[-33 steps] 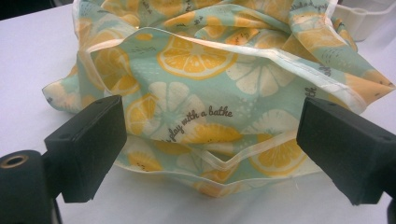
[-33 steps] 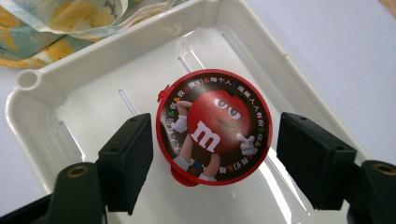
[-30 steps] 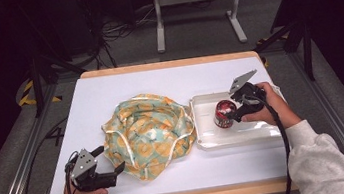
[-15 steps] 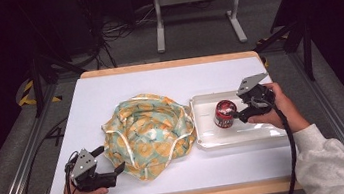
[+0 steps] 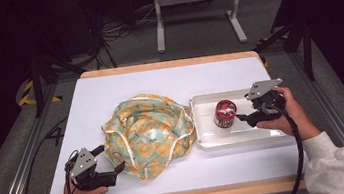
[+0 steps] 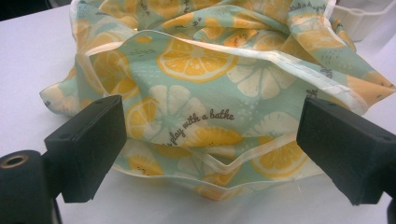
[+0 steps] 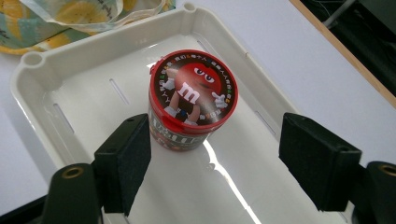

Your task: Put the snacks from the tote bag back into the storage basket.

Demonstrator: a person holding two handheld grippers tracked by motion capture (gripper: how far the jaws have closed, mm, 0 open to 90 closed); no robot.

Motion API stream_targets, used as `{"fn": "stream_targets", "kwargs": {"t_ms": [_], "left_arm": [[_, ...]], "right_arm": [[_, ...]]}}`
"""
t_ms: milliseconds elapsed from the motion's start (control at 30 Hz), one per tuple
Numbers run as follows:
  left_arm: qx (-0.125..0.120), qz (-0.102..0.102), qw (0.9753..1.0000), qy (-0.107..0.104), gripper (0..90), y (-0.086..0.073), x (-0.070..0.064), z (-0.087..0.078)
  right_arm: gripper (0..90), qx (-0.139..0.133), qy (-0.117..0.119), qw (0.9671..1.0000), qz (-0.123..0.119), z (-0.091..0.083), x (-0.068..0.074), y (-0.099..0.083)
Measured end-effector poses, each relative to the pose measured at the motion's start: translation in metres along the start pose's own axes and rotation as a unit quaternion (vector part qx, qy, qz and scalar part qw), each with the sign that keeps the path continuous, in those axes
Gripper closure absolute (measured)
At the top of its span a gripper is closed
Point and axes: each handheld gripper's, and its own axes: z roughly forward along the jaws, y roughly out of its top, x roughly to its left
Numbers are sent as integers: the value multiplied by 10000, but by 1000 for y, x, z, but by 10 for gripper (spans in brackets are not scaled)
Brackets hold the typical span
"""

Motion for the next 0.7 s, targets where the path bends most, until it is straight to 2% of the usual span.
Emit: {"fn": "stream_targets", "kwargs": {"t_ms": [267, 533, 700], "left_arm": [[19, 4, 10000, -5, 90, 1, 0, 1], [10, 15, 10000, -4, 90, 0, -1, 0], [41, -39, 10000, -7, 90, -3, -1, -2]], "right_arm": [[258, -126, -119, 9998, 36, -8, 5, -13], [251, -313, -137, 9994, 102, -15, 10, -28], [248, -373, -191, 9990, 121, -20, 14, -39]]}}
